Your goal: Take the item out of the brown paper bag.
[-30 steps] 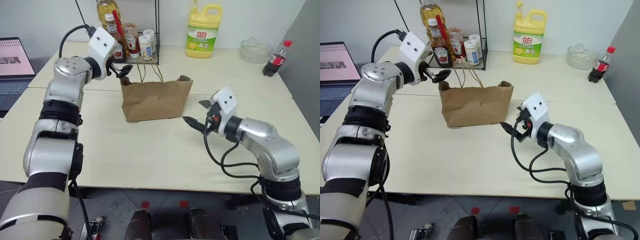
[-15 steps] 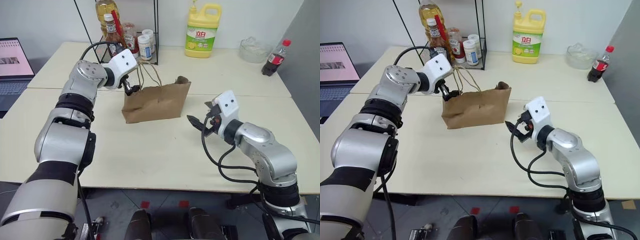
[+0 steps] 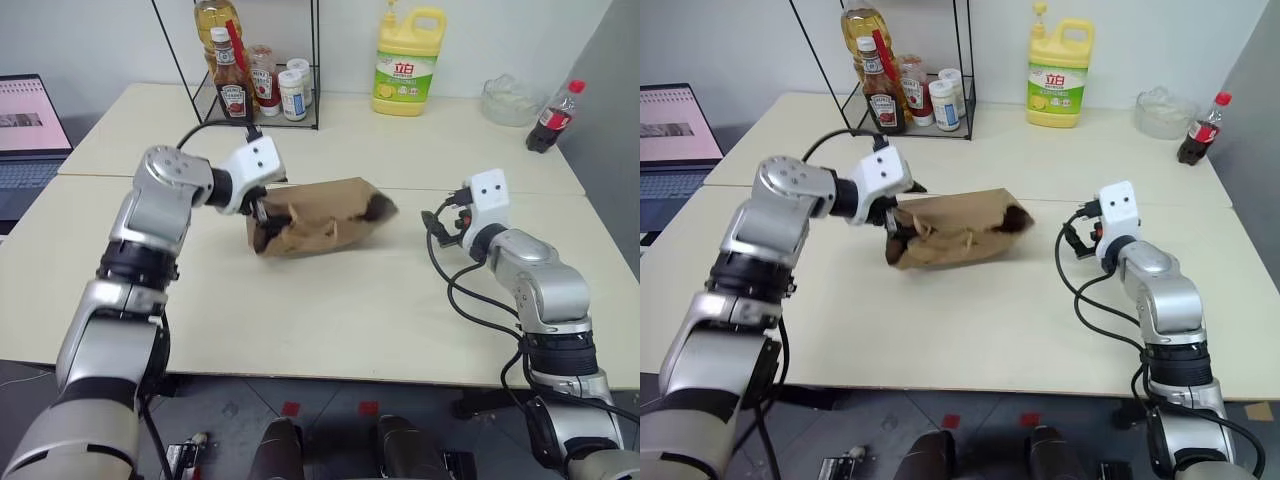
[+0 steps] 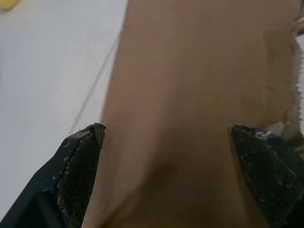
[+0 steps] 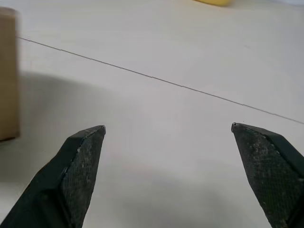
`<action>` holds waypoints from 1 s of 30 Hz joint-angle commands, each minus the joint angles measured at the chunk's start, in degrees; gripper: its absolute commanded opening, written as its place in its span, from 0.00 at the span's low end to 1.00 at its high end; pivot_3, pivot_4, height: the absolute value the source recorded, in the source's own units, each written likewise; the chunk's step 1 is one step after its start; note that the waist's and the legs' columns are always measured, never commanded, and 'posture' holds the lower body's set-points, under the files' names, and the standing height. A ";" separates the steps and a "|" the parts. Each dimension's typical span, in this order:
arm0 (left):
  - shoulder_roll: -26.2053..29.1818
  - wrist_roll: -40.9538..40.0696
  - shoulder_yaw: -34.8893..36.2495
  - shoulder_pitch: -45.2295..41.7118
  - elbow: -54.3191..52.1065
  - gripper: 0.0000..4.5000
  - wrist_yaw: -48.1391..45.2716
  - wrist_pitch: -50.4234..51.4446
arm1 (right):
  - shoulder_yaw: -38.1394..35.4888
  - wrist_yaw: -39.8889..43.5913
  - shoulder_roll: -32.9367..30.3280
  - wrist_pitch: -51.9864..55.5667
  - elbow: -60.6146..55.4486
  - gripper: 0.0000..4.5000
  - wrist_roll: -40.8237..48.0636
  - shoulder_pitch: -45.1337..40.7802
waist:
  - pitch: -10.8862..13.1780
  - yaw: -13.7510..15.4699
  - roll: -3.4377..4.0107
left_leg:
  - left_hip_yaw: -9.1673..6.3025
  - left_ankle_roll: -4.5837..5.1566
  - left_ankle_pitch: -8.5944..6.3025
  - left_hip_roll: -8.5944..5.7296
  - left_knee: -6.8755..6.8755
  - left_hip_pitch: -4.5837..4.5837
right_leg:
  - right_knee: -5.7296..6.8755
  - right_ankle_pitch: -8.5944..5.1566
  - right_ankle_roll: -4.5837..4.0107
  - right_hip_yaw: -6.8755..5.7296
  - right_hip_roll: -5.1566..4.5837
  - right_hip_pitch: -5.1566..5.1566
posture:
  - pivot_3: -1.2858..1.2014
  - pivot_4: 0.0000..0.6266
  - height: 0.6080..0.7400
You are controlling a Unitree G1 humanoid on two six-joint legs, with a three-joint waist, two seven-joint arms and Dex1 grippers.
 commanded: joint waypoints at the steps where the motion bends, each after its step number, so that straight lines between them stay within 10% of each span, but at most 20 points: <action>1: 2.51 -2.65 1.31 3.92 -13.47 1.00 0.04 8.77 | -1.40 -0.72 -0.31 -2.09 0.07 0.99 -0.53 -1.89 | 0.00 0.01 0.00 | 0.00 0.01 0.00 0.00 0.05 0.00 | 0.05 0.00 0.00 0.01 0.01 -0.01 | 0.52 0.24 1.00; 12: 5.95 -6.03 -0.05 19.56 -31.35 1.00 5.38 19.59 | -1.24 -1.10 0.14 -2.33 0.68 0.99 -0.25 -2.76 | 0.00 0.07 0.00 | 0.00 0.22 -0.10 0.00 0.19 0.09 | 0.34 -0.01 -0.01 0.07 0.05 -0.01 | 0.52 0.24 1.00; 30: 4.16 -0.64 -2.97 17.27 -13.80 1.00 14.73 -0.69 | -0.78 -0.63 -0.39 -2.60 0.45 0.99 -0.46 -3.73 | 0.00 0.08 0.00 | 0.02 0.29 -0.05 0.01 0.18 0.21 | 0.46 -0.01 -0.02 0.10 0.08 0.00 | 0.52 0.24 1.00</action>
